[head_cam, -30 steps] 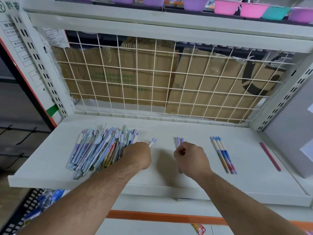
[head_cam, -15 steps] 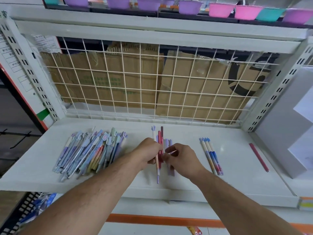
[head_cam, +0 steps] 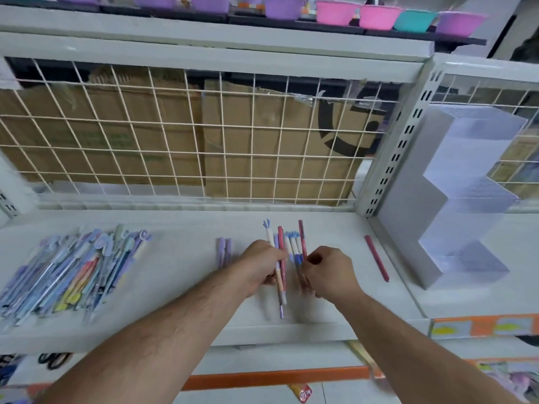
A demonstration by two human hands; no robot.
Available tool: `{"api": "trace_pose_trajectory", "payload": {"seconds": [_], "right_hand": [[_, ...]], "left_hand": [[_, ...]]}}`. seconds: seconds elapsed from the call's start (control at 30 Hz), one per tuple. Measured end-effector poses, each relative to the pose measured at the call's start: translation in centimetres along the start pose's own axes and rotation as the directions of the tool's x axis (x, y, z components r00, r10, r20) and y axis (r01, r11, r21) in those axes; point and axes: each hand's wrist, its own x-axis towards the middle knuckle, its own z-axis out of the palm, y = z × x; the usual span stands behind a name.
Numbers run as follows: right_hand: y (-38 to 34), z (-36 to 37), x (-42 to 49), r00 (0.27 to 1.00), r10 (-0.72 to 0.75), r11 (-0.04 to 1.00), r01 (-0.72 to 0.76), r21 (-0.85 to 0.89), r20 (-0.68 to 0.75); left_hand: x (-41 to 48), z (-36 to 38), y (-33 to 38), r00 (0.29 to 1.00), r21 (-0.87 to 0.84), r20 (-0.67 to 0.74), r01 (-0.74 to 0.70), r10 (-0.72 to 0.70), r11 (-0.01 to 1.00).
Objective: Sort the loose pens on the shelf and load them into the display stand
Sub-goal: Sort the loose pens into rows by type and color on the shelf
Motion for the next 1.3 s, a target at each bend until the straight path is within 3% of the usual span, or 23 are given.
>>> {"api": "trace_pose_trajectory", "payload": {"seconds": [0.13, 0.27, 0.53, 0.8, 0.93, 1.03, 1.1, 1.23, 1.3], "right_hand": [[4.0, -3.3, 1.8, 0.992, 0.002, 0.958, -0.037, -0.283, -0.123], [6.6, -6.0, 3.4, 0.987, -0.018, 0.876, -0.061, -0.478, -0.160], [8.4, -8.5, 4.7, 0.981, -0.108, 0.810, -0.007, -0.586, -0.161], [9.0, -9.2, 5.1, 0.985, -0.084, 0.800, -0.022, -0.600, -0.148], [8.5, -8.7, 4.6, 0.976, -0.170, 0.887, 0.091, -0.453, -0.136], [7.0, -8.0, 3.6, 0.991, -0.130, 0.991, 0.130, -0.022, 0.016], [6.2, -7.8, 2.9, 0.989, -0.084, 0.973, 0.055, 0.224, 0.122], [5.7, -7.5, 2.4, 0.987, -0.070, 0.941, 0.016, 0.339, 0.148], [6.0, -7.5, 2.8, 0.993, -0.045, 0.956, 0.011, 0.293, 0.110]], "left_hand": [[0.5, 3.5, 0.5, 1.000, -0.002, 0.023, -0.001, 0.001, 1.000], [1.4, 6.3, 0.9, 0.999, -0.030, 0.032, 0.012, -0.011, 0.999], [2.9, 9.6, 1.8, 0.998, -0.032, 0.027, 0.064, -0.063, 0.997], [3.6, 11.1, 2.4, 0.999, 0.020, -0.002, 0.038, -0.038, 0.999], [3.4, 11.4, 2.6, 1.000, -0.016, 0.006, 0.029, -0.029, 0.999], [3.1, 11.4, 2.6, 0.999, -0.057, 0.022, 0.025, -0.024, 0.998], [3.0, 11.5, 2.6, 0.999, -0.080, 0.043, 0.020, -0.017, 0.997], [3.1, 11.5, 2.2, 0.998, -0.098, 0.064, 0.015, -0.009, 0.995], [3.5, 11.4, 2.0, 0.999, -0.091, 0.045, 0.029, -0.025, 0.995]]}}
